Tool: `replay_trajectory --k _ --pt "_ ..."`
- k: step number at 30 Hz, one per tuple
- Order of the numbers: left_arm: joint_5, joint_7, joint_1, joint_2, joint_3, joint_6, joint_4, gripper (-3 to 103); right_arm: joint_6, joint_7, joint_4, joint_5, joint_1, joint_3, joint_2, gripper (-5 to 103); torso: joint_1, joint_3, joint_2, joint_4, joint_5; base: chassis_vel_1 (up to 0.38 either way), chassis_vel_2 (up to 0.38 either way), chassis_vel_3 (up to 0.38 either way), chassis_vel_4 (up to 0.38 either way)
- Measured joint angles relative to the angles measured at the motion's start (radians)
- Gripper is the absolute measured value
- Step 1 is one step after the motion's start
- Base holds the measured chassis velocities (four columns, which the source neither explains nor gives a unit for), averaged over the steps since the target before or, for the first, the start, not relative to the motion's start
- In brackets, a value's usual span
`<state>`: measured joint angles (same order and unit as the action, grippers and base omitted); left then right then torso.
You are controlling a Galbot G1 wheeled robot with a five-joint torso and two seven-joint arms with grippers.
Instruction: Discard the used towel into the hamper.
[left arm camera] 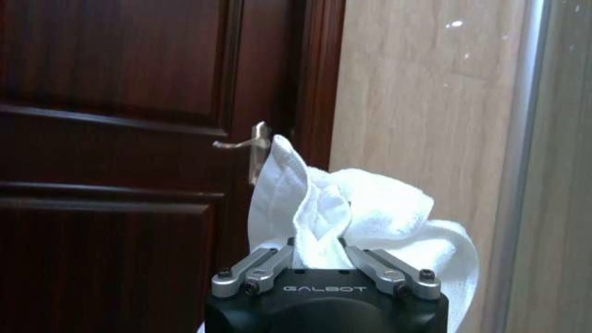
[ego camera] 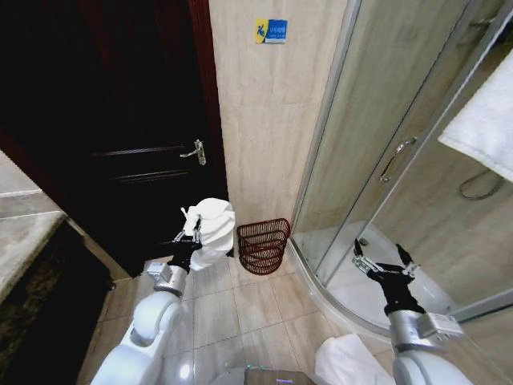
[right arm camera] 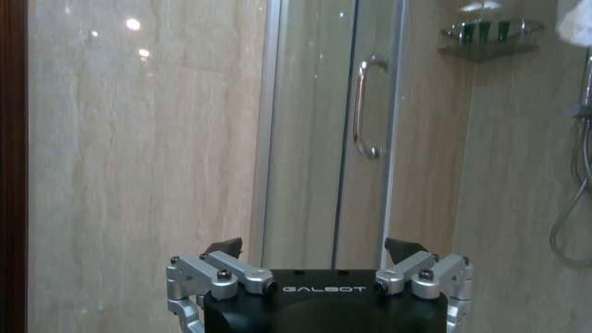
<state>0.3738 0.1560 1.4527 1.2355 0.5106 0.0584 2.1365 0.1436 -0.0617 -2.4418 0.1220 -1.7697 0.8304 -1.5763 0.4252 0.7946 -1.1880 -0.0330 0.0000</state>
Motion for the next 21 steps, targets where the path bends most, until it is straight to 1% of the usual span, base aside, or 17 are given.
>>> replay_trajectory --k 7,9,12,13,15,17,21 --pt "-0.004 -0.026 0.005 0.011 0.008 -0.021 -0.02 10 -0.007 -0.003 0.012 -0.019 -0.006 -0.006 -0.012 100 -0.02 -0.023 0.043 0.0 0.0 0.0 0.0 0.0 0.0" --pt "-0.006 -0.029 0.006 0.012 0.007 -0.023 -0.021 10 -0.007 -0.003 0.013 -0.022 -0.005 -0.008 -0.014 100 -0.022 -0.025 0.048 0.0 0.0 0.0 0.0 0.0 0.0" --pt "-0.016 -0.039 0.008 0.015 0.006 -0.031 -0.021 10 -0.011 -0.006 0.016 -0.029 -0.004 -0.013 -0.021 100 -0.032 -0.038 0.069 0.0 0.0 0.0 0.0 0.0 0.0" --pt "-0.016 -0.039 0.008 0.015 0.006 -0.031 -0.021 10 -0.011 -0.006 0.016 -0.029 -0.004 -0.013 -0.021 100 -0.032 -0.038 0.069 0.0 0.0 0.0 0.0 0.0 0.0" --pt "-0.019 -0.043 0.008 0.014 0.006 -0.035 -0.021 10 -0.018 -0.009 0.022 -0.032 -0.004 -0.014 -0.026 100 -0.039 -0.047 0.086 0.0 -0.0001 0.0 0.0 0.0 0.0" --pt "-0.021 -0.045 0.007 0.014 0.006 -0.038 -0.021 10 -0.023 -0.012 0.024 -0.033 -0.006 -0.014 -0.029 100 -0.042 -0.05 0.092 0.0 0.0 0.0 0.0 0.0 0.0" --pt "-0.028 -0.056 0.002 0.015 0.005 -0.05 -0.03 10 -0.044 -0.024 0.033 -0.04 -0.015 -0.017 -0.031 100 -0.054 -0.064 0.118 0.0 0.0 0.0 0.0 0.0 0.0"
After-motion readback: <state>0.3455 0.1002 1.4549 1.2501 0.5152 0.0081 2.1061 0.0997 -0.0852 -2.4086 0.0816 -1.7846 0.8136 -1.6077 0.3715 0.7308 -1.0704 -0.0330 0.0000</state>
